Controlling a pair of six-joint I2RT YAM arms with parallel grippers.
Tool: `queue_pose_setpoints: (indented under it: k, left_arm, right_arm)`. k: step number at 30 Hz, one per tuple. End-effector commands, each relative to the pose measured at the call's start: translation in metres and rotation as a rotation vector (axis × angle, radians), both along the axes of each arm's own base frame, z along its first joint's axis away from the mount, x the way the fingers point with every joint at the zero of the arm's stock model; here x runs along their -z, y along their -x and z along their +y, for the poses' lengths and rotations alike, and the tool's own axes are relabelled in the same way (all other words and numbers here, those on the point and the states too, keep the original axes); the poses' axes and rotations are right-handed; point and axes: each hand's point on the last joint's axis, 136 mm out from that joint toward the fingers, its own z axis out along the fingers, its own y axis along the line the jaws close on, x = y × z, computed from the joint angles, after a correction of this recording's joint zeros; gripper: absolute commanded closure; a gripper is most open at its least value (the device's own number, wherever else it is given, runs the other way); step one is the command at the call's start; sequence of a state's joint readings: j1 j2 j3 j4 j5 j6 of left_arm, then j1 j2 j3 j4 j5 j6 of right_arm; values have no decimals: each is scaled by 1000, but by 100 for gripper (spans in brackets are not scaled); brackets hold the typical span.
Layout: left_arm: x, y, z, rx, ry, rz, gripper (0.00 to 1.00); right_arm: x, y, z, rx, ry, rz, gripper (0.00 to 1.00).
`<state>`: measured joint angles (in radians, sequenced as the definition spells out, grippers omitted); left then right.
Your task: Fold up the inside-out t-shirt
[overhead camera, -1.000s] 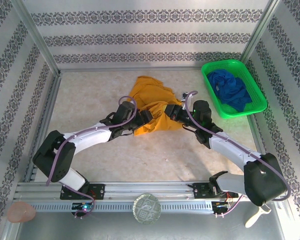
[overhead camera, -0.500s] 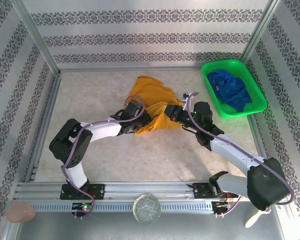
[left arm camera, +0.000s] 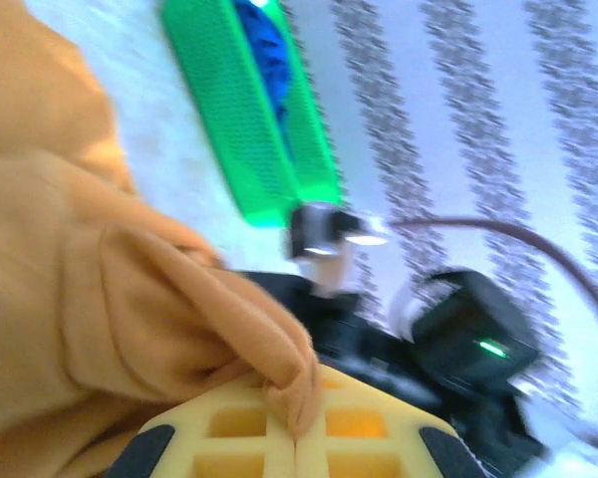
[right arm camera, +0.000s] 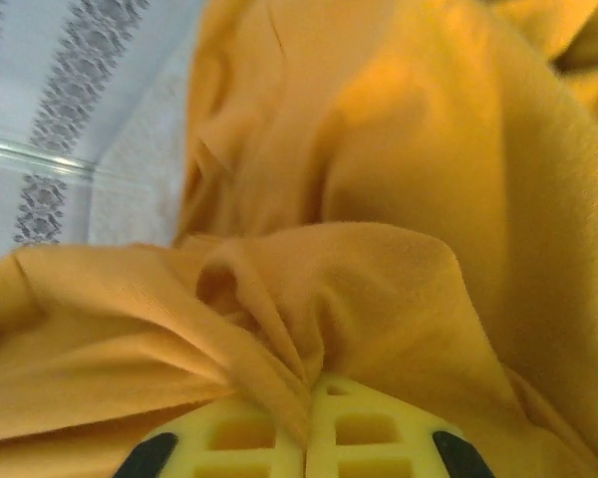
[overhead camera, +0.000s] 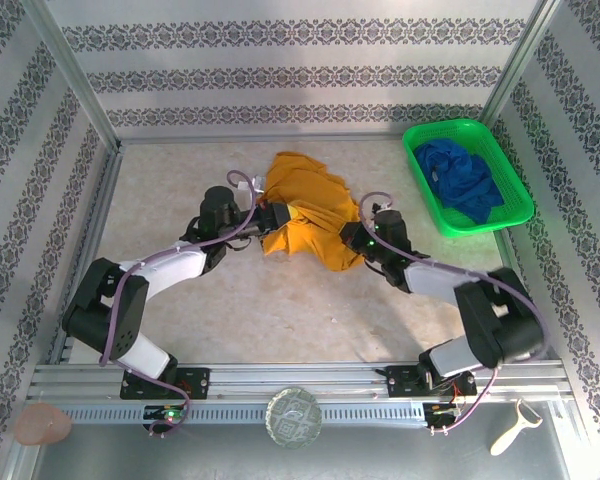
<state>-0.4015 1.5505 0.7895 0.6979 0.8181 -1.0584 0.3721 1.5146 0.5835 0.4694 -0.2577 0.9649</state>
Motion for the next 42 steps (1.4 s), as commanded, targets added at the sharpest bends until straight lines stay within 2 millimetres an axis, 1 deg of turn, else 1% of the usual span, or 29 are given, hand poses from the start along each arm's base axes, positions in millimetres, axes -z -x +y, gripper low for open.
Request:
queue_pose_setpoints:
  k: [1, 3, 5, 8, 10, 12, 14, 16, 18, 21, 23, 25, 27, 29, 33, 35, 38, 40, 41, 42]
  left_arm:
    - [-59, 20, 8, 160, 202, -185, 100]
    - [-64, 16, 14, 167, 241, -179, 100]
    - [-65, 15, 14, 180, 248, -173, 100]
    - [-61, 15, 13, 187, 223, -164, 100]
    - [-59, 16, 13, 192, 204, -162, 100]
    - [-60, 18, 12, 199, 193, -168, 100]
    - [-61, 19, 12, 201, 184, -166, 100]
    - [-63, 20, 13, 202, 180, -168, 100]
    - [-66, 20, 13, 204, 179, -170, 100]
    - [-67, 22, 13, 204, 173, -170, 100]
    - [-67, 23, 13, 202, 167, -168, 100]
    - [-67, 24, 13, 204, 166, -165, 100]
    - [-68, 25, 12, 206, 166, -167, 100]
    - [-70, 28, 11, 212, 167, -169, 100]
    - [-76, 33, 10, 224, 169, -179, 100]
    - [-80, 37, 10, 232, 169, -188, 100]
    - [-83, 42, 10, 243, 167, -193, 100]
    - [-84, 44, 11, 247, 166, -195, 100]
    - [-84, 45, 11, 247, 165, -196, 100]
    - [-85, 46, 11, 249, 166, -197, 100]
  right_arm:
    - [-9, -4, 22, -87, -49, -12, 59]
    - [-24, 9, 17, -101, -46, -62, 43]
    - [-45, 24, 7, -113, 3, -125, 33]
    - [-81, 49, -4, -164, 120, -222, 25]
    - [-104, 61, -6, -203, 187, -295, 21]
    - [-124, 68, -2, -250, 228, -360, 19]
    - [-137, 69, 6, -291, 256, -400, 18]
    - [-144, 67, 18, -338, 270, -423, 17]
    - [-152, 65, 37, -396, 283, -449, 16]
    - [-153, 59, 61, -445, 313, -459, 16]
    - [-153, 53, 73, -455, 321, -467, 15]
    - [-152, 45, 81, -452, 325, -463, 15]
    - [-144, 33, 85, -432, 338, -438, 16]
    - [-135, 20, 86, -402, 358, -407, 18]
    - [-104, -8, 83, -349, 400, -308, 27]
    - [-89, -16, 84, -343, 412, -272, 29]
    - [-74, -25, 85, -335, 432, -230, 35]
    - [-70, -28, 82, -322, 429, -220, 37]
    - [-71, -29, 81, -315, 420, -225, 39]
    - [-73, -30, 80, -312, 410, -230, 43]
